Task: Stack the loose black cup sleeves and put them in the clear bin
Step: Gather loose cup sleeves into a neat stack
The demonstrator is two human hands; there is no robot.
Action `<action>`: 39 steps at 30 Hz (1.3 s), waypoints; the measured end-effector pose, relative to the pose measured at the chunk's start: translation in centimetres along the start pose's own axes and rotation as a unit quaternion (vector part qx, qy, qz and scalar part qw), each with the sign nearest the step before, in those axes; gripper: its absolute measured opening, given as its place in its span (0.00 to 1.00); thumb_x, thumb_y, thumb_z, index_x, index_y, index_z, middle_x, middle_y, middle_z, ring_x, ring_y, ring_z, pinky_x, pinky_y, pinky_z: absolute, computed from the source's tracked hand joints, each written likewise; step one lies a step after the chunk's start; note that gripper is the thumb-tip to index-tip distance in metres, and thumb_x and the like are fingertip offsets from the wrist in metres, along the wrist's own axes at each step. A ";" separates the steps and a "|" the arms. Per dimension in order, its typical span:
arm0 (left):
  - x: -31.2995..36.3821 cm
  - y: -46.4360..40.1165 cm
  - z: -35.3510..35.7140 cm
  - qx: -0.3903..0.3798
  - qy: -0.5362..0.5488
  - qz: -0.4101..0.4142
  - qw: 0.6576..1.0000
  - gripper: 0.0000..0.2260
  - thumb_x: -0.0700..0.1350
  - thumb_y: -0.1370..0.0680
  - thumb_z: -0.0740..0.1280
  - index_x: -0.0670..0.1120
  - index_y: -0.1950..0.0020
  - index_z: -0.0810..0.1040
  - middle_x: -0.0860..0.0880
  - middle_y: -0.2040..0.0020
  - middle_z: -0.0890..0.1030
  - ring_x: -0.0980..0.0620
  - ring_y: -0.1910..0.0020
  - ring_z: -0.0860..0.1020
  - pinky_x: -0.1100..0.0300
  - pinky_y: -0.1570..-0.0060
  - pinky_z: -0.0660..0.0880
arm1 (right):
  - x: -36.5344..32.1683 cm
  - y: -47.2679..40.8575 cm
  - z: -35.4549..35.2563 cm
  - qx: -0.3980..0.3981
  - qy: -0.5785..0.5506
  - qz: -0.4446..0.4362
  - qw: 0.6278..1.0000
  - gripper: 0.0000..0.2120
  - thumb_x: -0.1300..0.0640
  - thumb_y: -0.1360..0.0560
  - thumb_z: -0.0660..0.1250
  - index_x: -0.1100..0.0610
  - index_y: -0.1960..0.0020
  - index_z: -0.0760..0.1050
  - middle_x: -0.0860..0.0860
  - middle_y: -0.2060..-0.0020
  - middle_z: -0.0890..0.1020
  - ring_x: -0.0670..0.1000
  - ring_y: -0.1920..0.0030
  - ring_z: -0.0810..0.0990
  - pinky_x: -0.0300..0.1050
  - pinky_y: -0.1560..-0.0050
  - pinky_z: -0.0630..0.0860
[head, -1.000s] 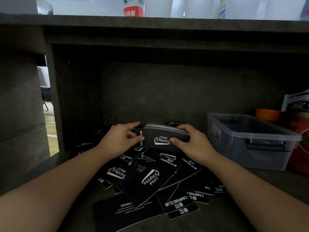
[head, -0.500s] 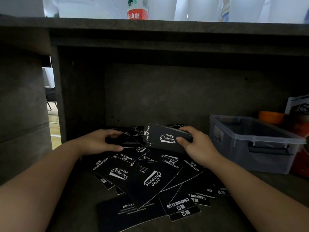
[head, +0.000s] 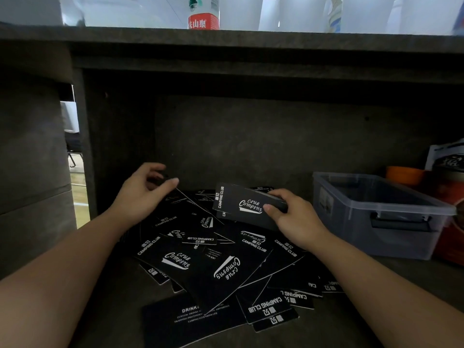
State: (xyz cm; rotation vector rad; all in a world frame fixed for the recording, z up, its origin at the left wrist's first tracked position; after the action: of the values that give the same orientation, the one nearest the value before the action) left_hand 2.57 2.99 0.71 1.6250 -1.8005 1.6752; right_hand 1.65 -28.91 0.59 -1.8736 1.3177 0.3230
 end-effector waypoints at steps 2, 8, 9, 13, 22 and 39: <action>0.2 -0.1 -0.2 0.034 0.028 -0.002 0.999 0.21 0.44 0.24 0.71 0.49 0.33 0.71 0.48 0.42 0.77 0.54 0.55 0.78 0.57 0.51 0.77 | 0.0 0.0 0.1 -0.003 0.001 -0.002 1.000 0.13 0.52 0.23 0.66 0.49 0.38 0.74 0.48 0.46 0.79 0.46 0.48 0.75 0.38 0.49 0.68; -0.1 -0.1 -0.6 0.085 -0.009 -0.054 0.995 0.41 0.35 0.24 0.70 0.55 0.21 0.50 0.48 0.34 0.75 0.46 0.38 0.74 0.57 0.40 0.69 | -0.1 0.1 0.0 -0.004 -0.002 -0.001 1.000 0.13 0.52 0.23 0.66 0.50 0.38 0.74 0.48 0.46 0.79 0.47 0.47 0.76 0.39 0.48 0.69; -0.2 -0.2 -0.8 0.108 0.000 -0.070 0.992 0.42 0.35 0.24 0.70 0.55 0.21 0.48 0.46 0.32 0.74 0.45 0.36 0.74 0.57 0.39 0.69 | -0.1 0.0 0.1 -0.005 -0.002 -0.002 1.000 0.13 0.52 0.23 0.66 0.50 0.38 0.74 0.48 0.46 0.79 0.47 0.47 0.76 0.39 0.48 0.69; -0.3 -0.4 -1.6 0.173 0.037 -0.061 0.982 0.35 0.34 0.24 0.69 0.51 0.22 0.58 0.45 0.38 0.79 0.49 0.38 0.76 0.54 0.35 0.71 | -0.2 0.0 0.1 -0.003 0.005 -0.007 1.000 0.13 0.52 0.22 0.66 0.50 0.38 0.74 0.48 0.47 0.79 0.46 0.48 0.75 0.38 0.49 0.68; 0.6 0.0 0.0 0.064 -0.056 -0.011 0.996 0.22 0.33 0.25 0.67 0.61 0.65 0.84 0.50 0.33 0.75 0.50 0.33 0.72 0.53 0.30 0.67 | 0.1 -0.1 0.3 0.001 0.010 -0.002 1.000 0.13 0.51 0.23 0.66 0.49 0.39 0.74 0.48 0.46 0.79 0.47 0.47 0.76 0.39 0.48 0.69; 1.6 0.4 0.1 0.122 -0.010 -0.014 0.992 0.09 0.51 0.22 0.69 0.47 0.47 0.81 0.49 0.66 0.82 0.56 0.66 0.79 0.60 0.59 0.75 | -0.1 0.1 0.2 0.001 0.012 -0.004 1.000 0.14 0.52 0.23 0.66 0.50 0.38 0.74 0.46 0.50 0.76 0.45 0.49 0.74 0.38 0.49 0.67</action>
State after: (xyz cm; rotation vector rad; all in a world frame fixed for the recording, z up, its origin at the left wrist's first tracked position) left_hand 1.68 1.95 1.58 1.7581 -1.6248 1.9373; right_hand 1.62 -28.72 0.47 -1.8863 1.3262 0.2950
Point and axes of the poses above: each hand's wrist, its own y-axis away from the middle knuckle, its own z-axis out of the palm, x = y × z, the point moved 3 cm from there along -y, towards the middle knuckle
